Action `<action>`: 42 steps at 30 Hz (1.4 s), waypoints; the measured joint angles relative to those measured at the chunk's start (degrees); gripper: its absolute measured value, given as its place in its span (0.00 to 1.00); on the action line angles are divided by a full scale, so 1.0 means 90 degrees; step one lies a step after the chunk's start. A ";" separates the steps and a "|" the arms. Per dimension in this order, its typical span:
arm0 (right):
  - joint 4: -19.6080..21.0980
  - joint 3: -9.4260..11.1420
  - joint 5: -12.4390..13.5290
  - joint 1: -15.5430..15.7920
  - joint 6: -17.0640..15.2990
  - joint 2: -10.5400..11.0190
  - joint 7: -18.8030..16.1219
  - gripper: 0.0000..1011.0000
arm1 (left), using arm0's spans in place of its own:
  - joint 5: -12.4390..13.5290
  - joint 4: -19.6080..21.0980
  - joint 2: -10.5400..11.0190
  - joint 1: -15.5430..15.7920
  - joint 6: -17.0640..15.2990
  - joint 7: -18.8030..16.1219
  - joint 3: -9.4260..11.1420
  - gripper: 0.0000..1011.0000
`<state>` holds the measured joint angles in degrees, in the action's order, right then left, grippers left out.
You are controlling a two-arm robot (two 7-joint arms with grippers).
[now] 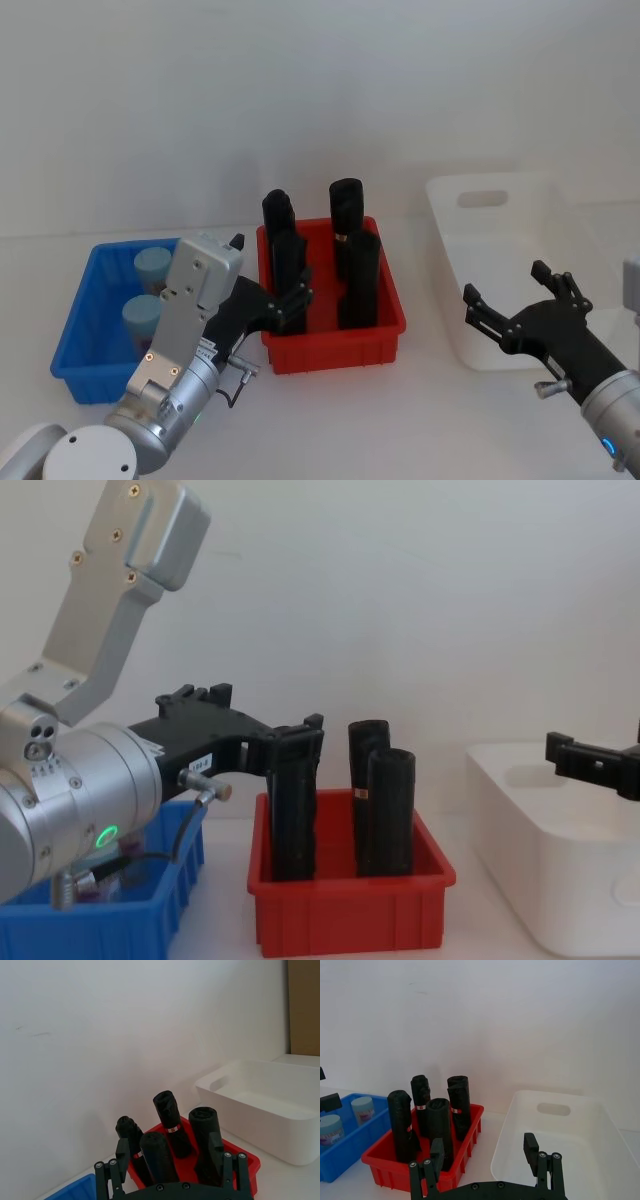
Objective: Pick the cotton swabs from the blue box and place them into the white box.
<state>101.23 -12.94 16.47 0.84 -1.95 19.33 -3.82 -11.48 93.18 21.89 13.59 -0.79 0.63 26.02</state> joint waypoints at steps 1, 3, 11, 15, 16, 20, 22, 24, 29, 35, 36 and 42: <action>0.0000 0.0000 0.0000 0.0000 0.0000 0.0000 0.0000 0.99 | 0.0000 0.0000 0.0000 0.0000 0.0000 -0.0001 0.0000 0.99; 0.0000 0.0000 0.0000 0.0000 0.0000 0.0000 0.0000 0.99 | 0.0000 0.0000 0.0000 0.0000 0.0000 0.0000 0.0000 0.99; 0.0000 0.0000 0.0000 0.0000 0.0000 0.0000 0.0000 0.99 | 0.0000 0.0000 0.0000 0.0000 0.0000 0.0000 0.0000 0.99; 0.0000 0.0000 0.0000 0.0000 0.0000 0.0000 0.0000 0.99 | 0.0000 0.0000 0.0000 0.0000 0.0000 0.0000 0.0000 0.99; 0.0000 0.0000 0.0000 0.0000 0.0000 0.0000 0.0000 0.99 | 0.0000 0.0000 0.0000 0.0000 0.0000 0.0000 0.0000 0.99; 0.0000 0.0000 0.0000 0.0000 0.0000 0.0000 0.0000 0.99 | 0.0000 0.0000 0.0000 0.0000 0.0000 0.0000 0.0000 0.99; 0.0000 0.0000 0.0000 0.0000 0.0000 0.0000 0.0000 0.99 | 0.0000 0.0000 0.0000 0.0000 0.0000 0.0000 0.0000 0.99; 0.0000 0.0000 0.0000 0.0000 0.0000 0.0000 0.0000 0.99 | 0.0000 0.0000 0.0000 0.0000 0.0000 0.0000 0.0000 0.99; 0.0000 0.0000 0.0000 0.0000 0.0000 0.0000 0.0000 0.99 | 0.0000 0.0000 0.0000 0.0000 0.0000 0.0000 0.0000 0.99; 0.0000 0.0000 0.0000 0.0000 0.0000 0.0000 0.0000 0.99 | 0.0000 0.0000 0.0000 0.0000 0.0000 0.0000 0.0000 0.99; 0.0000 0.0000 0.0000 0.0000 0.0000 0.0000 0.0000 0.99 | 0.0000 0.0000 0.0000 0.0000 0.0000 0.0000 0.0000 0.99; 0.0000 0.0000 0.0000 0.0000 0.0000 0.0000 0.0000 0.99 | 0.0000 0.0000 0.0000 0.0000 0.0000 0.0000 0.0000 0.99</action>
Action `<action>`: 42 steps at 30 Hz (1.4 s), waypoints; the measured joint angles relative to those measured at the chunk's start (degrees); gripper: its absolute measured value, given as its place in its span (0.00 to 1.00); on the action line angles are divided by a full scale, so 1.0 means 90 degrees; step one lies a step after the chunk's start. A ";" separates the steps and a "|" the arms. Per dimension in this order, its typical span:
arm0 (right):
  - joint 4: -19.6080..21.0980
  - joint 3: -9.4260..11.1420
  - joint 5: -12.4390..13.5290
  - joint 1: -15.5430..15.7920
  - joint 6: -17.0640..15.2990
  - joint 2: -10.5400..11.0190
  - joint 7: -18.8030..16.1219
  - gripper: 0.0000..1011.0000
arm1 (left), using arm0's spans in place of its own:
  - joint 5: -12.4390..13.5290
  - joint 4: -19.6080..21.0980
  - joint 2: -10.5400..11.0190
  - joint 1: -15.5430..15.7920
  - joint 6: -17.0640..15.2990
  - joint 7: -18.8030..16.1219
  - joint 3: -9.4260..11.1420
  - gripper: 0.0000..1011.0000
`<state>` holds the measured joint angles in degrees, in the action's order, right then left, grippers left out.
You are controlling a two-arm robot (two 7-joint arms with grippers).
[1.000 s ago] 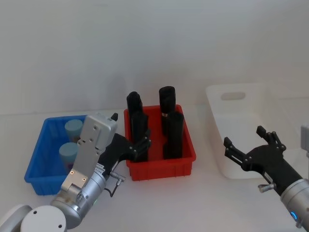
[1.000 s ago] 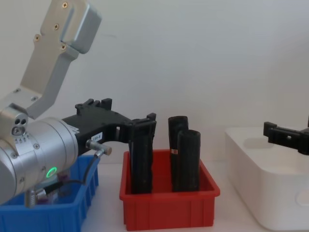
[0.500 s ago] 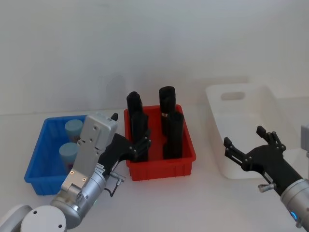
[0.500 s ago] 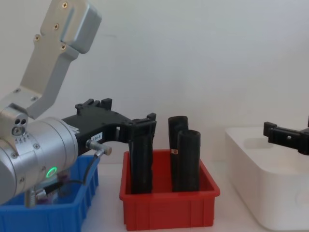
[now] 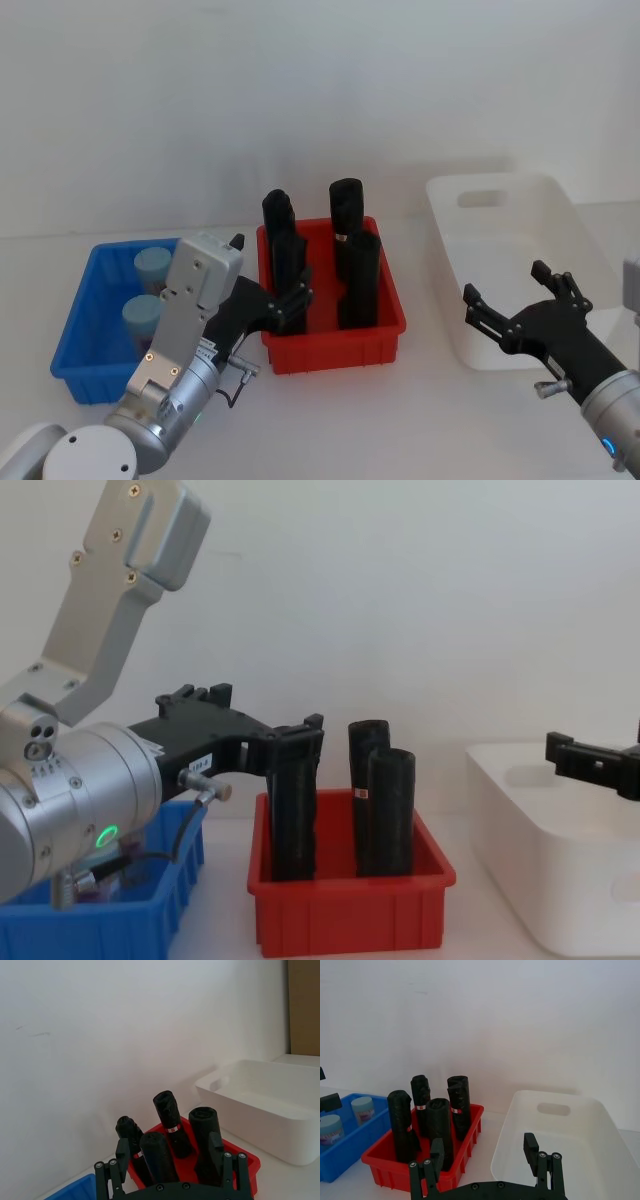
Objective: Pick the cotton swabs from the blue box and place them into the white box.
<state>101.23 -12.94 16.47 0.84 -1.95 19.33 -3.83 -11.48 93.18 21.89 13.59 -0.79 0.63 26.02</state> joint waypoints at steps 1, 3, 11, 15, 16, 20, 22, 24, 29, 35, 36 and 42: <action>0.0000 0.0000 0.0000 0.0000 0.0000 0.0000 0.0000 0.99 | 0.0000 0.0000 0.0000 0.0000 0.0000 0.0000 0.0000 0.99; 0.0000 0.0000 0.0000 0.0000 0.0000 0.0000 0.0000 0.99 | 0.0000 0.0000 0.0000 0.0000 0.0000 0.0000 0.0000 0.99; 0.0000 0.0000 0.0000 0.0000 0.0000 0.0000 0.0000 0.99 | 0.0000 0.0000 0.0000 0.0000 0.0000 0.0001 0.0000 0.99; 0.0000 0.0000 0.0000 0.0000 0.0000 0.0000 0.0000 0.99 | -0.0001 -0.0014 -0.0010 0.0010 -0.0004 0.0006 -0.0006 0.99; 0.0000 0.0000 0.0000 0.0000 0.0000 0.0000 0.0000 0.99 | -0.0005 -0.0029 -0.0019 0.0018 -0.0016 0.0011 -0.0010 0.99; 0.0000 0.0000 0.0000 0.0000 0.0000 0.0000 0.0000 0.99 | -0.0053 -0.0100 -0.0050 0.0060 -0.0068 0.0032 -0.0030 0.99; 0.0000 0.0000 0.0000 0.0000 0.0000 0.0000 0.0000 0.99 | -0.0083 -0.0131 -0.0064 0.0079 -0.0093 0.0040 -0.0039 0.99; 0.0000 0.0000 0.0000 0.0000 0.0000 0.0000 0.0000 0.99 | -0.0115 -0.0173 -0.0080 0.0102 -0.0120 0.0048 -0.0056 0.99; 0.0000 0.0000 0.0000 0.0000 0.0000 0.0000 0.0000 0.99 | -0.0268 -0.0330 -0.0123 0.0183 -0.0258 0.0068 -0.0127 0.99; 0.0000 0.0000 0.0000 0.0000 0.0000 0.0000 0.0000 0.99 | -0.0428 -0.0470 -0.0125 0.0247 -0.0399 0.0076 -0.0220 0.99; 0.0000 0.0000 0.0000 -0.0001 0.0000 0.0000 0.0000 0.99 | -0.0486 -0.0507 -0.0117 0.0258 -0.0445 0.0076 -0.0251 0.99; 0.0000 0.0000 0.0000 0.0000 0.0000 0.0000 0.0000 0.99 | -0.0684 -0.0648 -0.0042 0.0289 -0.0635 0.0036 -0.0403 0.99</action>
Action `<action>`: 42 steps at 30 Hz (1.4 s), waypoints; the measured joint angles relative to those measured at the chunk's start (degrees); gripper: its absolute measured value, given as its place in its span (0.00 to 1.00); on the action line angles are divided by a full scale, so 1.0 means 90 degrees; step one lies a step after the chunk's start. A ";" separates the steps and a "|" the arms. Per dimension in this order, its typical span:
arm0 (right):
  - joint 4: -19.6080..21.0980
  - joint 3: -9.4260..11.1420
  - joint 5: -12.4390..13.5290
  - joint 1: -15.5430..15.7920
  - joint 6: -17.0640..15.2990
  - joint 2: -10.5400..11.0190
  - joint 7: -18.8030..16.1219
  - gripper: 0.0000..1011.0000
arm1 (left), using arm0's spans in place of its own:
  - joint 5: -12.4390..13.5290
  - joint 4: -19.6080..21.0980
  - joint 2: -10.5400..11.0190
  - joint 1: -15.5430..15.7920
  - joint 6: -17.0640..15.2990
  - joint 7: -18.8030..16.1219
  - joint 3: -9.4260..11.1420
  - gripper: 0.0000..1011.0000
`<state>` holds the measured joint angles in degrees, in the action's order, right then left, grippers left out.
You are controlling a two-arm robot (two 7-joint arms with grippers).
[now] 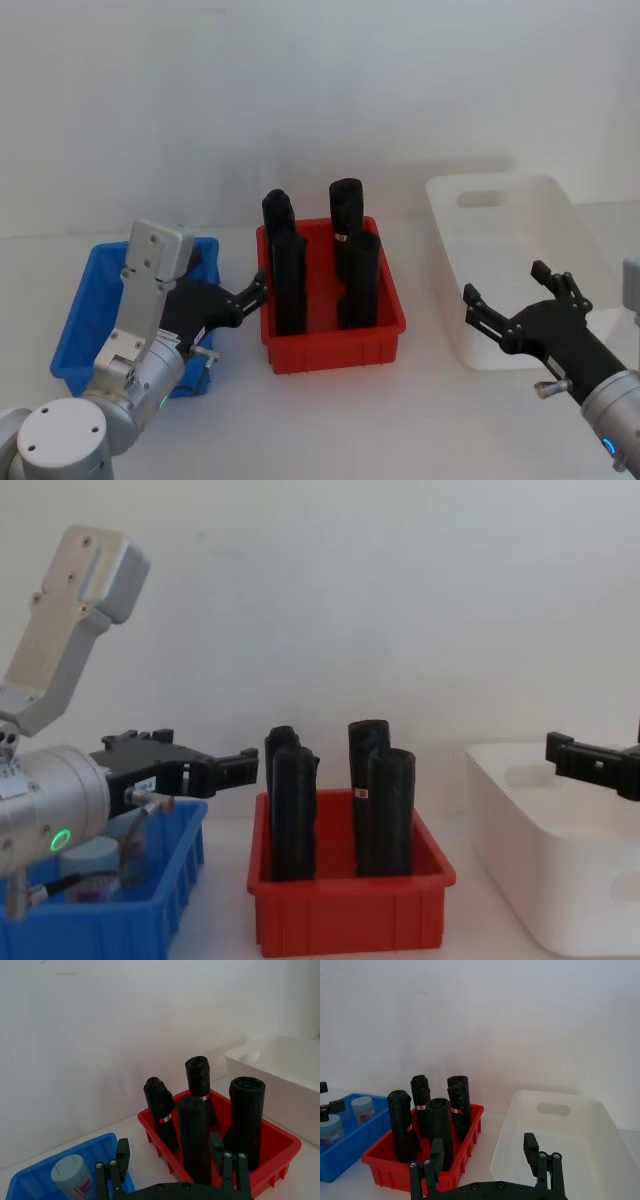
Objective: Pick the cotton swabs from the blue box and place them into the white box.
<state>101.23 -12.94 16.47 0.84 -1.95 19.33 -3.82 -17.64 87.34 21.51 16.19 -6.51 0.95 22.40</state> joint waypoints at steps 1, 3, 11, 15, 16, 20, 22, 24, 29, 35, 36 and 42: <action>0.0000 0.0000 0.0000 0.0000 0.0000 0.0000 0.0000 0.99 | -0.0025 -0.0013 0.0012 0.0000 -0.0024 -0.0010 -0.0019 0.99; 0.0000 0.0000 0.0000 0.0000 0.0000 0.0000 0.0000 0.99 | -0.0071 -0.0039 0.0037 0.0001 -0.0066 -0.0030 -0.0058 0.99; 0.0000 0.0000 0.0000 0.0000 0.0000 0.0000 0.0000 0.99 | -0.0323 -0.0214 0.0191 -0.0027 -0.0325 -0.0132 -0.0265 0.99; 0.0000 0.0000 0.0000 0.0000 0.0000 0.0000 0.0000 0.99 | -0.0407 -0.0359 0.0252 -0.0031 -0.0428 -0.0140 -0.0357 0.99; 0.0000 0.0000 0.0000 0.0000 0.0000 0.0000 0.0000 0.99 | -0.0420 -0.0390 0.0260 -0.0029 -0.0446 -0.0140 -0.0369 0.99; 0.0000 0.0000 0.0000 0.0000 0.0000 0.0000 0.0000 0.99 | -0.0449 -0.0563 0.0287 0.0006 -0.0500 -0.0112 -0.0429 0.99; 0.0000 0.0000 0.0000 0.0000 0.0000 0.0000 0.0000 0.99 | -0.0457 -0.0640 0.0292 0.0026 -0.0515 -0.0082 -0.0449 0.99; 0.0000 0.0000 0.0000 0.0000 0.0000 0.0000 0.0000 0.99 | -0.0460 -0.0781 0.0297 0.0065 -0.0530 -0.0039 -0.0480 0.99; 0.0000 0.0000 0.0000 0.0000 0.0000 0.0000 0.0000 0.99 | -0.0461 -0.1073 0.0294 0.0172 -0.0534 0.0084 -0.0540 0.99; 0.0000 0.0000 0.0000 0.0000 0.0000 0.0000 0.0000 0.99 | -0.0460 -0.1385 0.0269 0.0296 -0.0499 0.0241 -0.0593 0.99; 0.0000 0.0000 0.0000 0.0000 0.0000 0.0000 0.0000 0.99 | -0.0460 -0.1420 0.0266 0.0310 -0.0491 0.0260 -0.0598 0.99; 0.0000 0.0000 0.0000 0.0000 0.0000 0.0000 0.0000 0.99 | -0.0466 -0.1666 0.0233 0.0422 -0.0429 0.0390 -0.0631 0.99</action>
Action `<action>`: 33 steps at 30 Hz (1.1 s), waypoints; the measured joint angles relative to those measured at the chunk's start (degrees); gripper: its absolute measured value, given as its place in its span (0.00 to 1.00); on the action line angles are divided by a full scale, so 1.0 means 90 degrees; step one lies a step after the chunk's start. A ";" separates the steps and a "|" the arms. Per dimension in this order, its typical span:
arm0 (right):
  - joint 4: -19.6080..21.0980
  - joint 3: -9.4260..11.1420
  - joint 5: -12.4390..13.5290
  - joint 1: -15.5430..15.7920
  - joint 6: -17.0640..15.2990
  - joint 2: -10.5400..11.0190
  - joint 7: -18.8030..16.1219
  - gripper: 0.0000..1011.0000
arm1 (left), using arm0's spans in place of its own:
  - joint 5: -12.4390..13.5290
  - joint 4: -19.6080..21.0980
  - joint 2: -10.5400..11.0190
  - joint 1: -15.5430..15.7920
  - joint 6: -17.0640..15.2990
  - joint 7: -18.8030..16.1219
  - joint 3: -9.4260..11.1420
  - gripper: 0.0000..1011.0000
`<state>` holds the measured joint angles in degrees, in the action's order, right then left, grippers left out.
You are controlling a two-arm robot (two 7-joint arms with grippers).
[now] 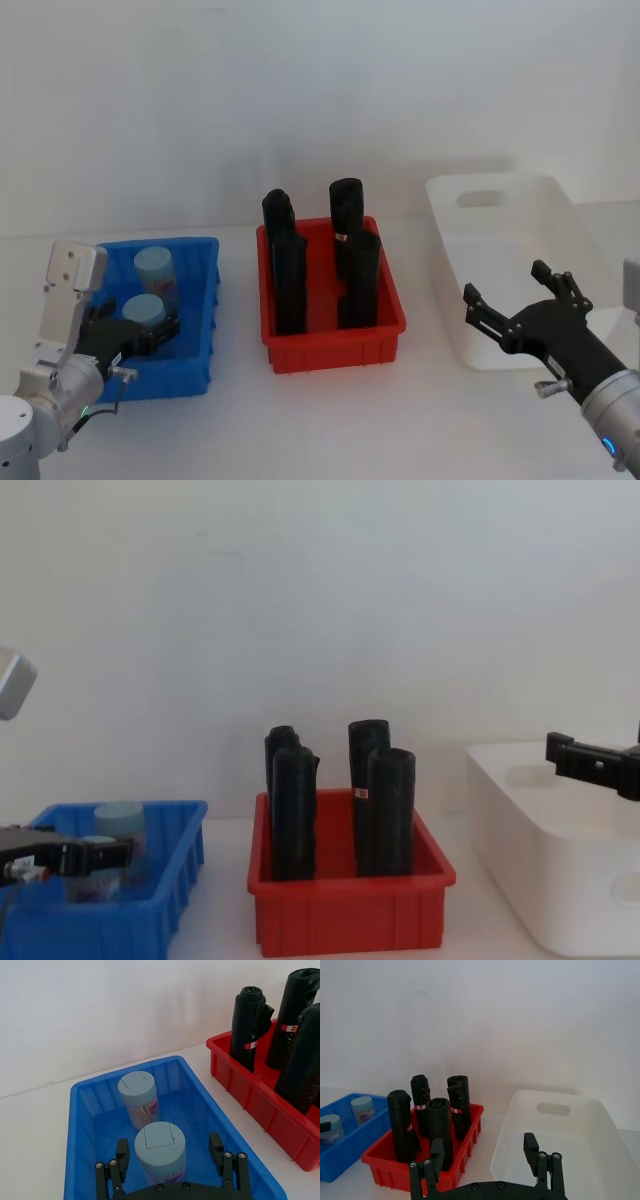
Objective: Pick the cotton swabs from the blue box and place them into the white box.
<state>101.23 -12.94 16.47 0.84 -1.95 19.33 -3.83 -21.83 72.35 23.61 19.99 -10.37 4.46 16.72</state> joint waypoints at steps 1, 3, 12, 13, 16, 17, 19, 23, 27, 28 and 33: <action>0.0000 0.0000 0.0000 0.0000 0.0000 0.0000 0.0000 0.99 | -0.0005 -0.0062 -0.0010 0.0027 0.0017 0.0034 -0.0008 0.99; 0.0000 0.0000 0.0000 0.0000 0.0000 0.0000 0.0000 0.99 | -0.0018 -0.0144 -0.0023 0.0066 0.0044 0.0084 -0.0019 0.99; 0.0000 0.0000 0.0000 0.0000 0.0000 0.0000 0.0000 0.99 | -0.0061 -0.0531 -0.0106 0.0244 0.0161 0.0228 -0.0045 0.99; 0.0000 0.0000 0.0000 0.0000 0.0000 0.0000 0.0000 0.99 | -0.0064 -0.0575 -0.0117 0.0264 0.0171 0.0237 -0.0046 0.99; 0.0000 0.0000 0.0000 0.0000 0.0000 0.0000 0.0000 0.99 | -0.0068 -0.0707 -0.0150 0.0328 0.0211 0.0276 -0.0048 0.99; 0.0000 0.0000 0.0000 0.0000 0.0000 0.0000 0.0001 0.99 | -0.0069 -0.0748 -0.0160 0.0348 0.0222 0.0284 -0.0048 0.99; 0.0000 0.0000 0.0000 0.0000 0.0000 0.0000 0.0000 0.99 | -0.0069 -0.0809 -0.0176 0.0378 0.0239 0.0301 -0.0048 0.99; 0.0000 0.0000 0.0000 0.0000 0.0000 0.0000 0.0000 0.99 | -0.0068 -0.0977 -0.0220 0.0460 0.0281 0.0349 -0.0049 0.99; 0.0000 0.0000 0.0000 0.0000 0.0000 0.0000 0.0000 0.99 | -0.0054 -0.1080 -0.0248 0.0518 0.0305 0.0381 -0.0048 0.94; 0.0000 0.0000 0.0000 0.0000 0.0000 0.0000 0.0000 0.99 | -0.0045 -0.1120 -0.0258 0.0538 0.0317 0.0389 -0.0048 0.92; 0.0000 0.0000 0.0000 0.0000 0.0000 0.0000 0.0000 0.99 | -0.0005 -0.1207 -0.0283 0.0586 0.0361 0.0415 -0.0047 0.80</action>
<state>101.23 -12.94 16.46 0.84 -1.95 19.34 -3.82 -21.88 61.49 21.07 25.27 -7.13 8.19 16.30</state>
